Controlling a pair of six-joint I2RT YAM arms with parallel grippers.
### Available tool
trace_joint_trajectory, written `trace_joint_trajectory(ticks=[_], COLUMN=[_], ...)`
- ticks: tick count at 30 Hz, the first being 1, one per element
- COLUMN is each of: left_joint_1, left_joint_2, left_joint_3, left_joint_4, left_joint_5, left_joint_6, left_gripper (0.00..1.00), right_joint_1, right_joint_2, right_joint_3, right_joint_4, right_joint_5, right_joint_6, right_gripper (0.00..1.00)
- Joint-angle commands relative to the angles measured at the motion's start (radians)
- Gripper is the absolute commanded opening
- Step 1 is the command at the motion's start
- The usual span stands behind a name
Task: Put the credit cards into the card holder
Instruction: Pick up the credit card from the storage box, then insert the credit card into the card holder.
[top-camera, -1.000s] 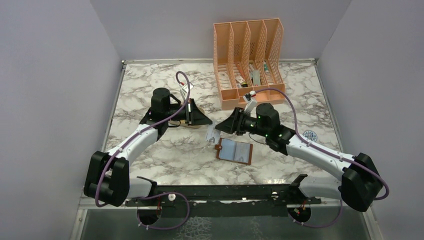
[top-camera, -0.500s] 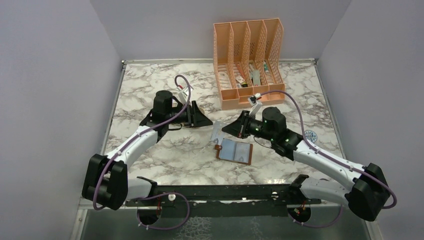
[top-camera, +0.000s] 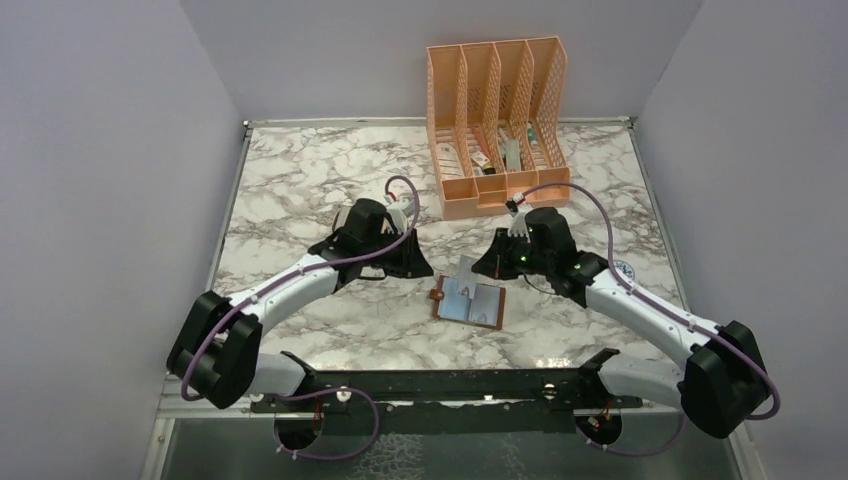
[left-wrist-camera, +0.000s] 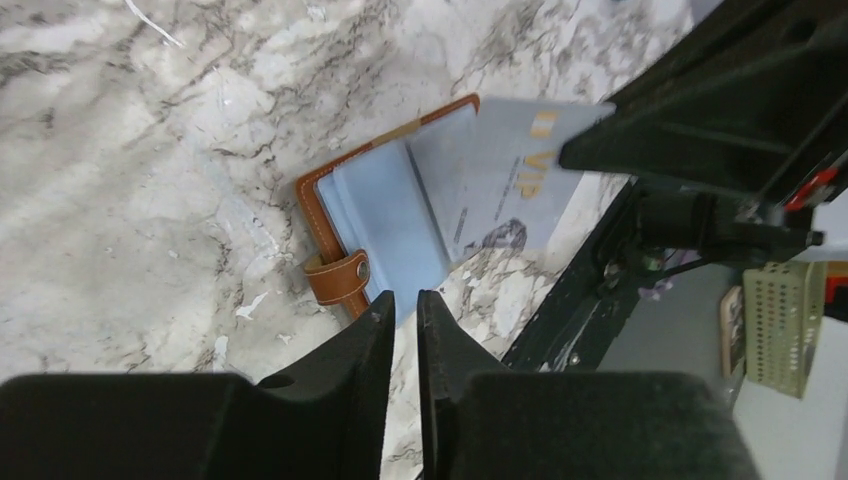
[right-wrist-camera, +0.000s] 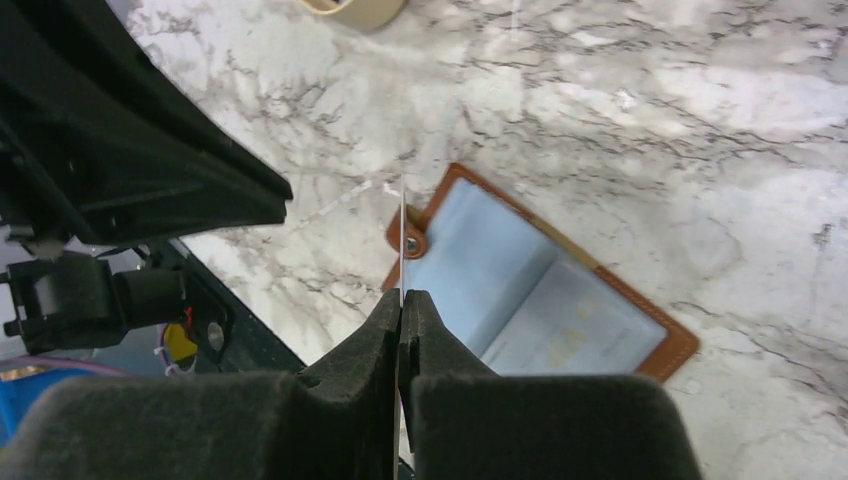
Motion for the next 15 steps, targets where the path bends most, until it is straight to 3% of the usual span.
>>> trace_joint_trajectory(ticks=[1, 8, 15], left_joint_1=[-0.079, -0.174, -0.195], left_joint_2=[0.086, 0.171, 0.229], left_joint_3=[0.01, -0.035, -0.074], left_joint_4=[0.028, 0.15, 0.13], left_joint_5=[-0.088, -0.115, -0.185], left_joint_6=[0.023, 0.023, 0.023], left_gripper=[0.14, 0.14, 0.14], right_joint_1=[-0.121, -0.18, -0.199], right_joint_2=[0.061, 0.118, 0.157], right_joint_3=[0.001, -0.026, -0.054], right_joint_4=[-0.041, -0.049, -0.048], right_joint_5=[-0.202, -0.303, -0.325], right_joint_6=[-0.068, -0.107, -0.116], right_gripper=[0.01, 0.01, 0.01])
